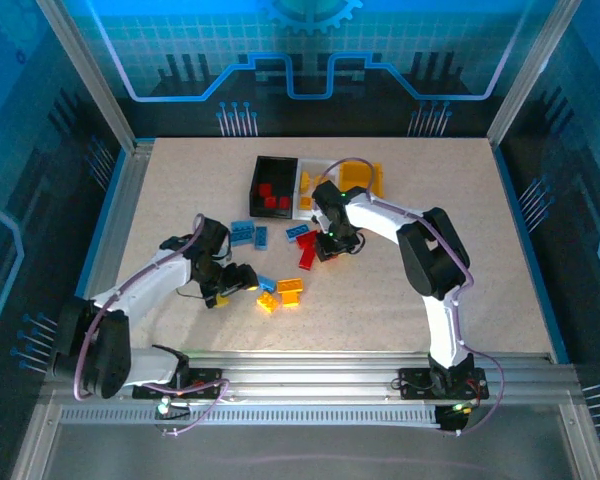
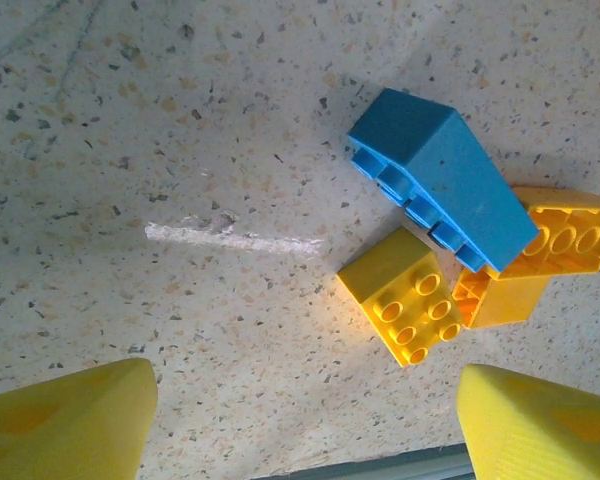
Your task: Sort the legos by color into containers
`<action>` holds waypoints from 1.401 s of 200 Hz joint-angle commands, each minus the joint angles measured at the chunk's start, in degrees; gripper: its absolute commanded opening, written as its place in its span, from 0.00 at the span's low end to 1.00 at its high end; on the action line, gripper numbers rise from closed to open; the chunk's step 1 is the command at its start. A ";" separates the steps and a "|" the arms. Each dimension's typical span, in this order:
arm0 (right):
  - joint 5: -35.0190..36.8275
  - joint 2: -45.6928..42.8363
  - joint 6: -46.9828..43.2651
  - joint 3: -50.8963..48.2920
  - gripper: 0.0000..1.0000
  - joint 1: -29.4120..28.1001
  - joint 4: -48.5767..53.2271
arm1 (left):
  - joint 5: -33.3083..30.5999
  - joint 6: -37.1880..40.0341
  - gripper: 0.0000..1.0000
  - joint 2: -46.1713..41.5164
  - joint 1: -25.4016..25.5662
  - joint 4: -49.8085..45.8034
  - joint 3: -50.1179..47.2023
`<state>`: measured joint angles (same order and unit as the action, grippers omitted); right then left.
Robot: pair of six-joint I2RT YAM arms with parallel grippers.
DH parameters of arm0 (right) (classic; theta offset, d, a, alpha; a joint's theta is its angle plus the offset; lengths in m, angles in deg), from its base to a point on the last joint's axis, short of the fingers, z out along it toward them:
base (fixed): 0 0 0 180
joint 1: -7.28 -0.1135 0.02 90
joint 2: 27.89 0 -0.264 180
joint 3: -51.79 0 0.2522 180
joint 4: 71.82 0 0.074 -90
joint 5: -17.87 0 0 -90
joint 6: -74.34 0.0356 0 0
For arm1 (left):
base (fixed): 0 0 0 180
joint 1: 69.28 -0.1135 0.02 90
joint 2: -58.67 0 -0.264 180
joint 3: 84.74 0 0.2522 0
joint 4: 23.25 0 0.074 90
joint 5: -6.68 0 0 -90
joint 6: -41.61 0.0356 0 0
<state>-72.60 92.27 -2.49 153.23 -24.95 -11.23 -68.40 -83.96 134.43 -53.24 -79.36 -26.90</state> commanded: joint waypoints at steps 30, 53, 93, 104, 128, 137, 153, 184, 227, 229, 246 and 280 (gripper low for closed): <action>-3.28 -0.46 3.27 0.04 0.33 -0.27 5.39 | 1.35 -1.17 0.79 2.71 0.40 0.60 2.14; -4.54 -2.35 4.76 3.63 0.33 -0.89 7.23 | 1.21 -1.19 0.79 3.07 0.38 0.77 2.53; -12.29 -2.03 8.86 13.71 0.33 -1.08 7.80 | 1.30 -0.84 0.79 3.60 0.35 0.54 3.08; -14.53 -0.28 10.31 17.16 0.33 -1.14 7.09 | 1.31 -0.82 0.79 3.74 0.36 0.27 3.42; -17.46 5.90 14.05 26.52 0.33 -1.02 5.58 | 1.26 -0.51 0.79 3.43 0.33 -0.86 4.17; -17.98 9.21 15.37 31.06 0.33 -1.08 5.47 | 1.30 -0.49 0.79 3.18 0.39 -1.44 4.43; -17.73 15.73 17.30 40.23 0.34 -1.08 6.02 | 1.30 -0.42 0.79 2.28 0.38 -2.51 4.57; -15.94 29.44 20.28 61.86 0.46 -0.47 8.96 | 0.49 0.22 0.79 0.48 0.23 -4.90 4.18; -14.17 29.07 21.86 66.23 0.61 0.85 6.83 | 0.11 1.03 0.80 0.21 -0.81 -5.57 4.70; -14.09 28.42 21.65 65.45 0.62 0.85 6.55 | 0.11 1.03 0.80 0.25 -0.87 -5.45 4.75; -13.43 23.50 18.87 59.06 0.62 0.69 6.25 | 0.16 1.16 0.80 1.24 -1.65 -4.55 5.43; -11.44 10.61 12.99 43.08 0.62 -0.28 8.55 | 0.78 0.83 0.79 5.05 -1.69 -2.61 8.16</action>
<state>-85.97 114.36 15.48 205.16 -24.47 -5.04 -68.45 -84.02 137.06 -54.88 -82.95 -21.74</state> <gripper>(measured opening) 0.622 0.793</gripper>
